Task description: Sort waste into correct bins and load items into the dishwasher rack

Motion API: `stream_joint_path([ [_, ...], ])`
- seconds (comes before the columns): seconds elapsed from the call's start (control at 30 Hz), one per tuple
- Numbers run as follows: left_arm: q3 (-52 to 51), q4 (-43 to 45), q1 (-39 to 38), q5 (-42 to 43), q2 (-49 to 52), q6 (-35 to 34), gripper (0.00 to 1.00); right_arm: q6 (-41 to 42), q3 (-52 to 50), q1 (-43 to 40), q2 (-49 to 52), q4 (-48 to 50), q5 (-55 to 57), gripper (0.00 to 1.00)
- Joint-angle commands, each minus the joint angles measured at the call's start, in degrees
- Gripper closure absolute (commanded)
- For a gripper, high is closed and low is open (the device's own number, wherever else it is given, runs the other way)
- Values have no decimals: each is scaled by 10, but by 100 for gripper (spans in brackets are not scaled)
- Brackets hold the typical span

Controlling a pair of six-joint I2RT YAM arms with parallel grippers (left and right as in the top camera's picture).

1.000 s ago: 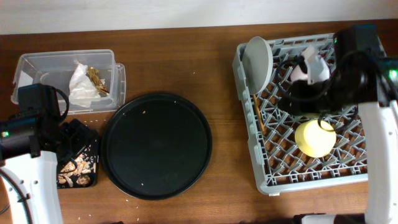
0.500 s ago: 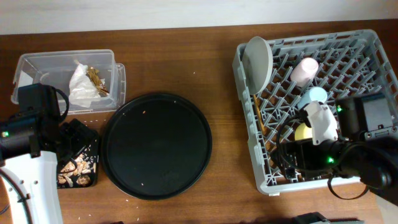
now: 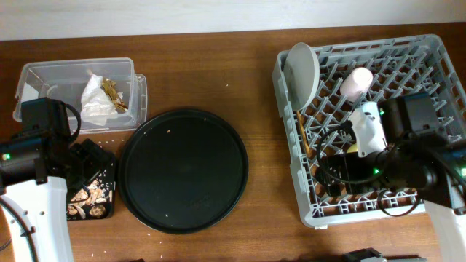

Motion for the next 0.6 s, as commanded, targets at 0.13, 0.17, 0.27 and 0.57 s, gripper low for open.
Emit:
stream_joint_path([
  [0.13, 6, -1, 3, -4, -3, -2, 1, -7, -10, 4, -57, 40, 90, 1],
  [0.17, 6, -1, 3, -4, -3, -2, 1, -11, -23, 4, -82, 80, 90, 1],
  [0.27, 6, -1, 3, -4, -3, -2, 1, -15, -108, 4, -181, 187, 84, 1],
  [0.57, 6, -1, 3, -4, -3, -2, 1, -52, -445, -3, -430, 393, 88, 1],
])
